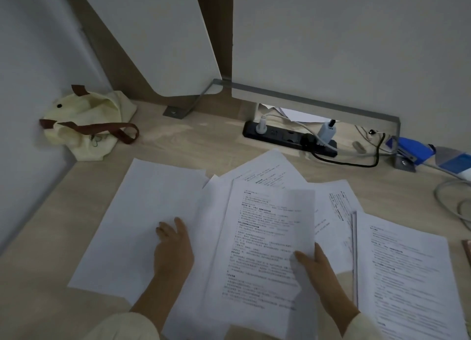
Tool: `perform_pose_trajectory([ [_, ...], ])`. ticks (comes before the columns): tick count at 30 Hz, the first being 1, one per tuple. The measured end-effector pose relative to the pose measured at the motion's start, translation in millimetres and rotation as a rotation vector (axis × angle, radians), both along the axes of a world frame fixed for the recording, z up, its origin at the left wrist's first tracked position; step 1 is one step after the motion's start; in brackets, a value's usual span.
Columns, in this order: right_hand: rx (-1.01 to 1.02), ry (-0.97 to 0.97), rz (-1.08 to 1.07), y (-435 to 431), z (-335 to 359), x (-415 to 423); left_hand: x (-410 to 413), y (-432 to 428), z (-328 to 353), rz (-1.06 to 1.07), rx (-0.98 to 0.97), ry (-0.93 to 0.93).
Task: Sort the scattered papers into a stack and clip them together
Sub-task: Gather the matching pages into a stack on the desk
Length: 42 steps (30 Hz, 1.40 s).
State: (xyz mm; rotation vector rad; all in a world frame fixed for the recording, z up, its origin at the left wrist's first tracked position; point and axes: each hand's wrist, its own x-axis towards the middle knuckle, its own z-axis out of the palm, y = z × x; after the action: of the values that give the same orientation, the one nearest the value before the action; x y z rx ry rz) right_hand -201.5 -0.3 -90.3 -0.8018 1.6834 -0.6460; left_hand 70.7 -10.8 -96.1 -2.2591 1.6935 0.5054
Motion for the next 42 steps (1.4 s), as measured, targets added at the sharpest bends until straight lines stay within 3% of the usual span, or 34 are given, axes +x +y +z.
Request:
perform_pose_trajectory([
  [2,0.015,-0.004,-0.038,1.1,-4.2,0.7,11.6,1.4,7.5,0.031,-0.060,0.069],
  [4,0.034,-0.014,-0.064,0.9,-9.6,-0.9,25.4,-1.2,13.1,0.221,-0.143,0.259],
  [8,0.062,-0.024,-0.087,-1.4,-12.0,-4.0,36.6,-9.3,61.8,0.666,-0.170,1.163],
  [11,0.075,-0.029,-0.101,-1.4,-12.5,-4.0,32.0,-2.4,101.4,0.697,-0.057,1.669],
  [16,0.081,-0.060,-0.104,-0.3,-10.7,-3.9,21.8,3.4,119.7,0.774,-0.047,1.911],
  [22,0.105,-0.090,-0.089,2.2,-11.1,-7.1,13.8,10.4,81.3,0.897,-0.078,1.854],
  [27,0.093,-0.169,-0.112,2.0,-3.9,-5.2,5.4,25.5,40.9,1.159,-0.240,1.875],
  [29,0.082,-0.175,-0.111,1.1,1.5,-0.3,1.2,34.0,32.9,1.201,-0.198,1.842],
  [31,0.102,-0.174,-0.154,6.2,-6.0,-6.7,-16.9,34.9,19.3,1.174,0.026,1.702],
  [34,0.073,-0.189,-0.136,7.9,-0.6,-3.4,-34.0,40.0,28.7,0.985,0.406,1.517],
  [36,0.063,-0.182,-0.120,6.8,2.1,-3.2,-39.7,39.4,37.6,0.740,0.646,1.373],
  [38,0.063,-0.180,-0.108,5.8,3.8,-1.7,-37.5,31.0,47.0,0.462,0.759,1.284],
  [40,0.066,-0.169,-0.115,5.0,2.6,-2.1,-35.9,15.7,49.9,0.301,0.607,1.248],
  [42,0.071,-0.153,-0.112,4.1,1.5,-2.7,-33.2,-7.3,42.4,0.159,0.232,1.020],
])
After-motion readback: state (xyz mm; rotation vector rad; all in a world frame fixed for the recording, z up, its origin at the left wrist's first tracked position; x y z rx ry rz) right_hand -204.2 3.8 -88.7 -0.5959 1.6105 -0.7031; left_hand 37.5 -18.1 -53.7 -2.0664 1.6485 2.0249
